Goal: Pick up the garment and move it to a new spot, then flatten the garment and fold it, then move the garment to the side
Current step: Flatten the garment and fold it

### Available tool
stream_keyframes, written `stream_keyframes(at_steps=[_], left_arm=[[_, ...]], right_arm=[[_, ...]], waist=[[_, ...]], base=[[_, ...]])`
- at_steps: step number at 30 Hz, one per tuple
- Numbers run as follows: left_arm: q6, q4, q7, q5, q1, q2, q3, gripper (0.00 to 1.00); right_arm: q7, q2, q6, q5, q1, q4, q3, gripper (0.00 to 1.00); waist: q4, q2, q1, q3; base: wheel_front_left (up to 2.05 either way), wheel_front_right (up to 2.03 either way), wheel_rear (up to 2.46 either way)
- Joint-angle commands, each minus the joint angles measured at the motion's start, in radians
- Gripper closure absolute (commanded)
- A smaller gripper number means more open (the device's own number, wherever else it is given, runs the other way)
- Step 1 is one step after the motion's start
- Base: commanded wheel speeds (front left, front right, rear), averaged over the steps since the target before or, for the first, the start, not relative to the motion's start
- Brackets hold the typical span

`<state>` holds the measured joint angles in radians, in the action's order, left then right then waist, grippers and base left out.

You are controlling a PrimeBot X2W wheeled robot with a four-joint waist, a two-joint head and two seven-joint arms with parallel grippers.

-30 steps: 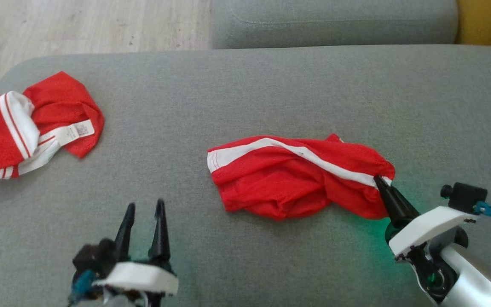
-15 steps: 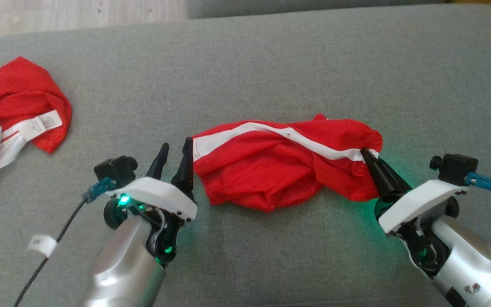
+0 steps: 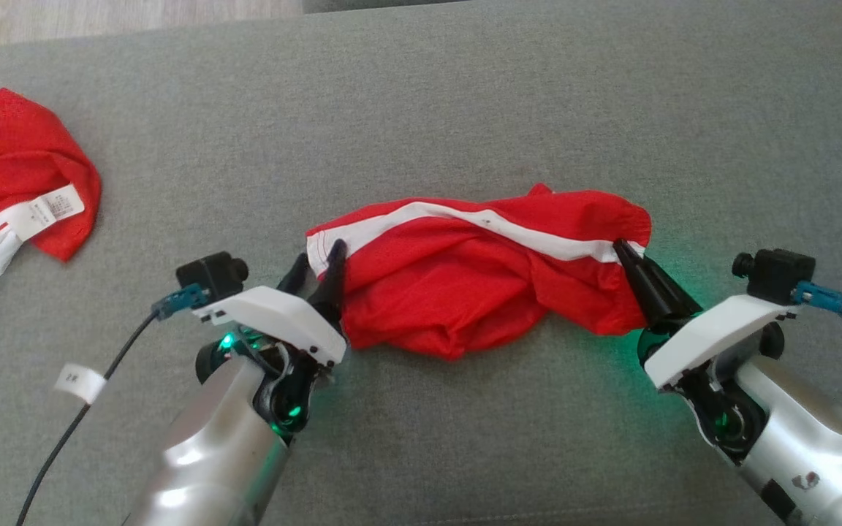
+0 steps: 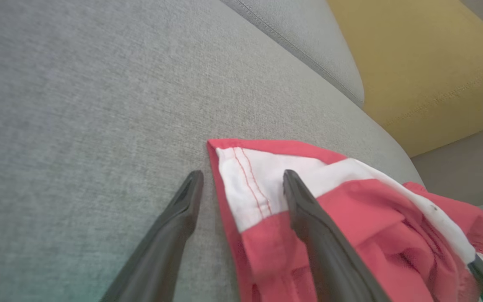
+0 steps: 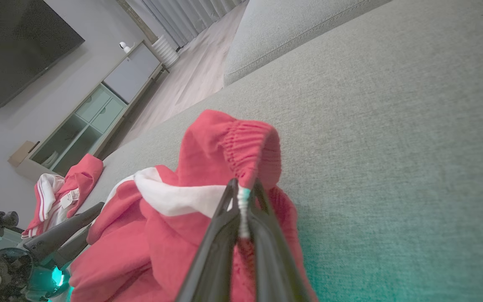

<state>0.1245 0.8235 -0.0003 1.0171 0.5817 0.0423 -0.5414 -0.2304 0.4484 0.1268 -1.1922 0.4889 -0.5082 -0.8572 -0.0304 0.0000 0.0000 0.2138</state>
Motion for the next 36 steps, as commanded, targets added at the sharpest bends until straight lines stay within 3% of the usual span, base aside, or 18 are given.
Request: stream_keyframes(at_steps=[1,8,9,12,15,16,18,19,20,31,36], left_arm=[[0.006,-0.028,0.007,0.017,0.027,0.013,0.005,0.00],[0.006,-0.076,-0.019,0.080,0.034,0.050,-0.076,0.00],[0.006,-0.077,-0.031,0.084,0.037,0.055,-0.082,0.04],[0.006,-0.075,-0.074,0.105,0.044,0.063,-0.088,0.45],[0.006,-0.064,-0.099,0.115,0.051,0.072,-0.105,0.43],[0.006,-0.060,-0.100,0.122,0.053,0.074,-0.111,0.52],[0.006,-0.056,-0.094,0.130,0.057,0.080,-0.132,0.60],[0.006,-0.057,-0.099,0.134,0.060,0.085,-0.140,0.71],[0.006,-0.059,-0.106,0.136,0.062,0.090,-0.148,1.00],[0.006,-0.113,-0.237,0.136,0.099,0.146,-0.201,1.00],[0.006,-0.239,-0.257,0.103,0.154,0.238,-0.214,1.00]], right_arm=[[-0.018,0.007,0.004,0.004,0.016,0.016,-0.005,1.00],[-0.024,0.002,0.004,-0.004,0.032,0.011,-0.021,1.00],[-0.024,0.001,0.004,-0.005,0.033,0.010,-0.023,1.00],[-0.026,0.000,0.004,-0.008,0.036,0.010,-0.027,1.00],[-0.027,-0.002,0.004,-0.011,0.038,0.010,-0.031,1.00],[-0.027,-0.003,0.004,-0.012,0.038,0.010,-0.032,1.00],[-0.028,-0.005,0.004,-0.015,0.040,0.012,-0.036,1.00],[-0.028,-0.005,0.004,-0.016,0.040,0.013,-0.038,1.00],[-0.029,-0.006,0.004,-0.017,0.042,0.013,-0.039,1.00],[-0.031,-0.021,0.004,-0.020,0.048,0.072,0.027,1.00],[-0.031,-0.018,0.004,-0.015,0.076,0.185,0.087,1.00]], waist=[[0.001,0.0000,0.0000,0.000],[-0.003,0.0000,0.0000,0.004],[-0.004,0.0000,0.0000,0.005],[-0.007,0.0000,0.0000,0.004],[-0.011,0.0000,0.0000,0.004],[-0.013,0.0000,0.0000,0.003],[-0.016,0.0000,0.0000,0.003],[-0.018,0.0000,0.0000,0.003],[-0.019,0.0000,0.0000,0.003],[-0.016,0.0000,0.0000,-0.044],[-0.008,0.0000,0.0000,-0.129]], base=[[0.00,0.00,0.00],[0.00,0.00,0.00],[0.00,0.00,0.00],[0.00,0.00,0.00],[0.00,0.00,0.00],[0.00,0.00,0.00],[0.00,0.00,0.00],[0.00,0.00,0.00],[0.00,0.00,0.00],[0.00,0.00,0.00],[0.00,0.00,0.00]])
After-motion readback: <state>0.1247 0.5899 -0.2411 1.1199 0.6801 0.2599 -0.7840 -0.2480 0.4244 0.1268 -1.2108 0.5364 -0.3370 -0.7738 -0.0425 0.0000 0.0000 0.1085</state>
